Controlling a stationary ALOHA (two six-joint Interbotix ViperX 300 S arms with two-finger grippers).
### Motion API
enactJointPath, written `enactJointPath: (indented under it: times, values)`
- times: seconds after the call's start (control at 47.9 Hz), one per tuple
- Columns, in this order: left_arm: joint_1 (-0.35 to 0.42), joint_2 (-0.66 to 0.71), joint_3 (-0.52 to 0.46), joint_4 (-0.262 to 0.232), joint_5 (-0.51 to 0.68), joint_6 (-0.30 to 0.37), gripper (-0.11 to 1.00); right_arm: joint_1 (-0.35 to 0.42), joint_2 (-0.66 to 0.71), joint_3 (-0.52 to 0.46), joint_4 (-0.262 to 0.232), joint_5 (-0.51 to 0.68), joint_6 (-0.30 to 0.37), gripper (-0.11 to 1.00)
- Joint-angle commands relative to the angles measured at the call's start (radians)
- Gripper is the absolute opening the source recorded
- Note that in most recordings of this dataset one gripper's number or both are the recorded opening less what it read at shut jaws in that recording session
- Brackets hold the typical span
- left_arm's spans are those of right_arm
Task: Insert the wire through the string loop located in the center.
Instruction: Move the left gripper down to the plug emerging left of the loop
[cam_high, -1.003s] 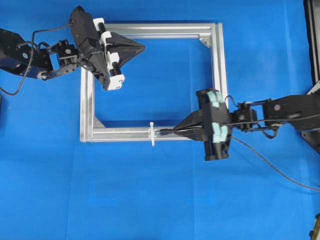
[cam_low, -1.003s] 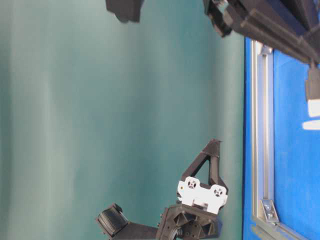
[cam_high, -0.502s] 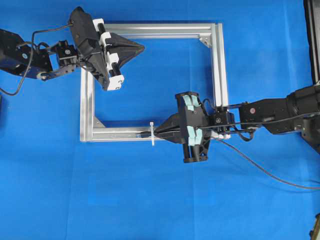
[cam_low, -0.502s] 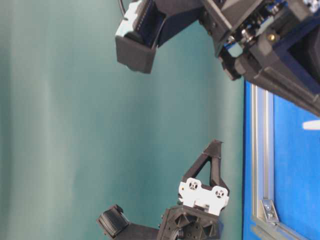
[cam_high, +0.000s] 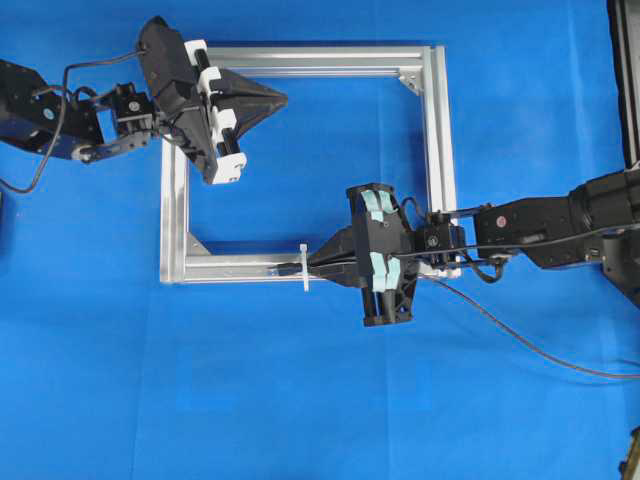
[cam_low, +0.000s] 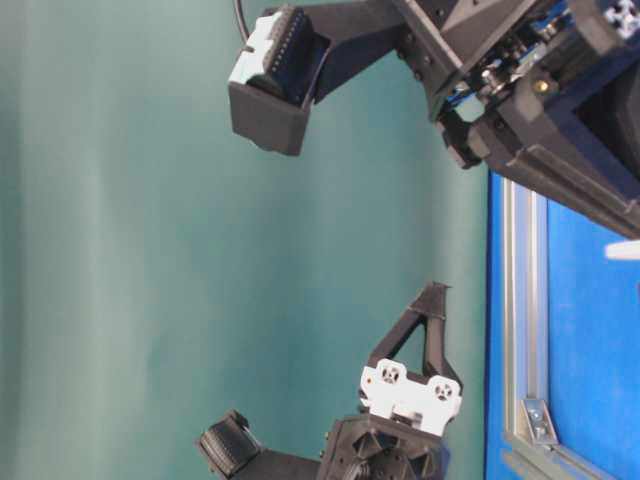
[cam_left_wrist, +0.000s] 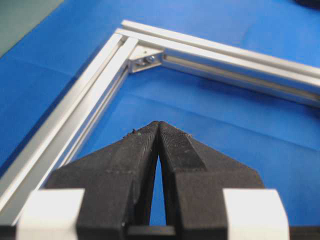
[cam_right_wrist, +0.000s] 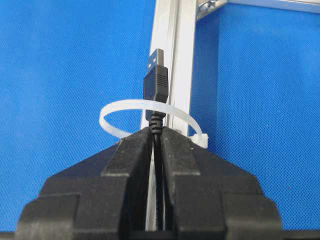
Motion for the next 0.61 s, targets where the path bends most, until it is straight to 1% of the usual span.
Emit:
enactJointPath:
  times: [0.0,0.104,0.23,0.418,0.585]
  values:
    - [-0.018,-0.037,0.002,0.003,-0.009,0.0,0.0,0.002,-0.014,-0.012,0.0,-0.003,-0.002,-0.01]
    - [-0.04,-0.044,0.018,0.003,-0.011,-0.006,0.0,0.002,-0.014,-0.014,0.002,-0.003,-0.003,-0.01]
    - [-0.083,-0.052,0.04,0.003,-0.009,-0.031,0.0,0.002,-0.014,-0.014,0.002,-0.005,-0.003,-0.01]
    - [-0.173,-0.071,0.071,0.003,-0.009,-0.064,0.0,0.002,-0.014,-0.014,0.002,-0.003,-0.003,-0.01]
    - [-0.281,-0.083,0.081,0.003,0.0,-0.075,0.0,0.002,-0.014,-0.012,0.0,-0.003,-0.003,-0.01]
